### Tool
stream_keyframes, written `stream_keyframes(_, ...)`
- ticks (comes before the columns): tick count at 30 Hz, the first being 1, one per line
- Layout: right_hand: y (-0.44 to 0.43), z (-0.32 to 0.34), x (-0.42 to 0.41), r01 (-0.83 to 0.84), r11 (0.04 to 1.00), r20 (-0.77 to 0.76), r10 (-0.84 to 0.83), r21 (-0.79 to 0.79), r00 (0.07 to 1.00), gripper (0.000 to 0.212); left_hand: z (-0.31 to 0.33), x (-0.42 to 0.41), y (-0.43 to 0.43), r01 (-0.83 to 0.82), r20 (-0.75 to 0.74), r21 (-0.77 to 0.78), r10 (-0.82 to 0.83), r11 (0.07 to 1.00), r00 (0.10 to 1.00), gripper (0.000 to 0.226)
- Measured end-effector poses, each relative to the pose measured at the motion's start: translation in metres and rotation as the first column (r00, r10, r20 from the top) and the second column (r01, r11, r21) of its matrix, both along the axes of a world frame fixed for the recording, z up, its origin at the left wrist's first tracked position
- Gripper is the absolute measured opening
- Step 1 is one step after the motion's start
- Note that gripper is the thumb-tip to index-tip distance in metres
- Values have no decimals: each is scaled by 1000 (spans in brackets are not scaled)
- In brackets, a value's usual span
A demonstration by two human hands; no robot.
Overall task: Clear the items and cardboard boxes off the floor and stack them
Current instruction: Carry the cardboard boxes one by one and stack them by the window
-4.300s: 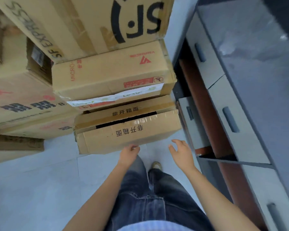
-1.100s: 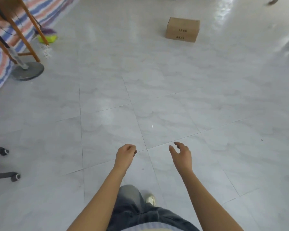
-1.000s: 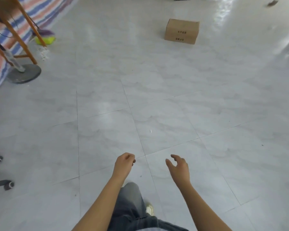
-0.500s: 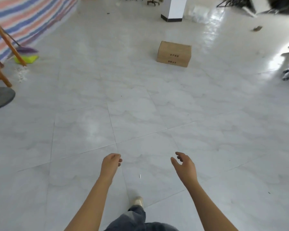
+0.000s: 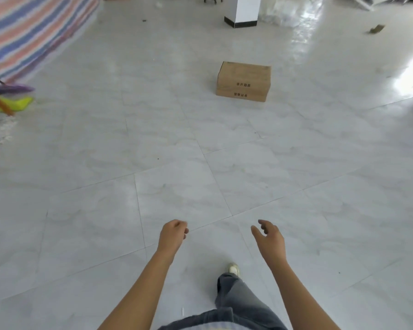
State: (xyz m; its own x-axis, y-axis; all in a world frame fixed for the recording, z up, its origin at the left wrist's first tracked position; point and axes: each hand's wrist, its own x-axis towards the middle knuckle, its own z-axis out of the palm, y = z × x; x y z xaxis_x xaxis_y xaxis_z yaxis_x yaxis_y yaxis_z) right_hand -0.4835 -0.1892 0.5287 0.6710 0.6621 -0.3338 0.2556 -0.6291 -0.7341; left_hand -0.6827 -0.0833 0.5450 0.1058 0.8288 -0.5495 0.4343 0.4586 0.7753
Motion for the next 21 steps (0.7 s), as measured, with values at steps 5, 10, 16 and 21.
stream_keyframes(5,80,26,103,31,996,2,-31,81,1000,37,25,111,64,53,31,72,-55,996,998,19)
stream_keyframes(10,123,5,148,-28,1000,-68,28,2,997,37,15,162,104,57,-25,-7,-58,998,998,22)
stream_keyframes(16,207,-18,221,-95,991,-68,89,-96,994,40,-14,192,196,-198,-50,-101,194,975,980,21)
stream_keyframes(21,318,-3,313,-97,995,14,97,-39,995,39,-24,256,322,-366,30,-97,370,926,929,12)
